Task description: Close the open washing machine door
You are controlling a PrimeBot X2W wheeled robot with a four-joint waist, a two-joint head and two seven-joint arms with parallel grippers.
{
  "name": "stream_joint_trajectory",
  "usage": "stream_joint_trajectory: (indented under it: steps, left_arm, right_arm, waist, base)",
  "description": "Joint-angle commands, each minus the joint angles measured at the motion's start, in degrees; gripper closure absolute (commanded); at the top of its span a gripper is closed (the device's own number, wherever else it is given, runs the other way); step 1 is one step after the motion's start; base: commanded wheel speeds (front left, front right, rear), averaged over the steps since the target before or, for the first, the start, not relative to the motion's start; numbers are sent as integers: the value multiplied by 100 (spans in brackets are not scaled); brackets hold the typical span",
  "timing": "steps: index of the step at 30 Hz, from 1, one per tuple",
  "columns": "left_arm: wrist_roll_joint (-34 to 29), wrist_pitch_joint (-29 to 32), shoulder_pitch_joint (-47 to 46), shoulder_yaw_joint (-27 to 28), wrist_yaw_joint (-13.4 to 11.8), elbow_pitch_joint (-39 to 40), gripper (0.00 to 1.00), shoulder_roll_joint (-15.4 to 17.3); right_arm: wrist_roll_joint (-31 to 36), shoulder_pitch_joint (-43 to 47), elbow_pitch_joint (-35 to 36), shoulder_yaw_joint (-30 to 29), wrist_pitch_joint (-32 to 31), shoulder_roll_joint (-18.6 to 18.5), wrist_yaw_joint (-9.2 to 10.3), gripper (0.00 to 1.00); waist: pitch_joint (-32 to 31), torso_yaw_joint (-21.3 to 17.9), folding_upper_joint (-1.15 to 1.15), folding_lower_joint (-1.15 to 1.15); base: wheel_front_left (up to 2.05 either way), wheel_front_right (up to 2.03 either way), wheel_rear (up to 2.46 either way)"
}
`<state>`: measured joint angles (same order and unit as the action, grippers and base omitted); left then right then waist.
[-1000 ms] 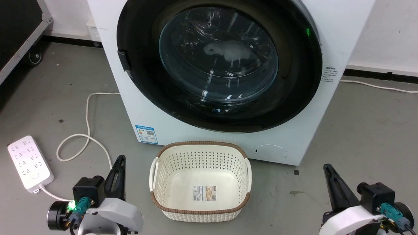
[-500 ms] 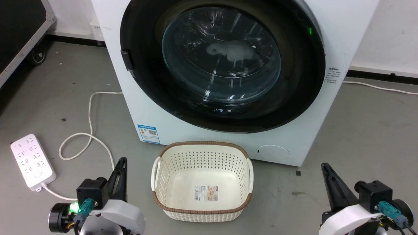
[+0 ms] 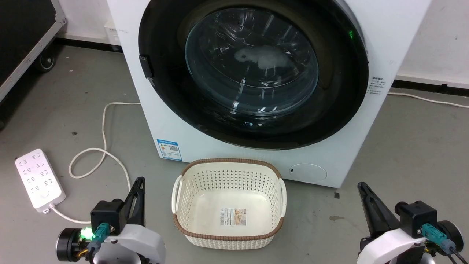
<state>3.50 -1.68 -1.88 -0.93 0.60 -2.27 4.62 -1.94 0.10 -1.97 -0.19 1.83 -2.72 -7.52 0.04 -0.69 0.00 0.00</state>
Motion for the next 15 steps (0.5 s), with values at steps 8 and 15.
stream_joint_trajectory:
  steps: [8,15]
  left_arm:
    - [-187,84,137,55,-45,124,100,-89]
    - [-308,146,175,83,-56,201,100,-153]
  right_arm:
    - [111,-9,116,11,-96,-14,3,100]
    - [173,-9,177,17,-161,-15,3,100]
  waist:
    - [-2,32,0,0]
    - [-4,60,0,0]
  base:
    - [0,0,0]
    - [0,0,0]
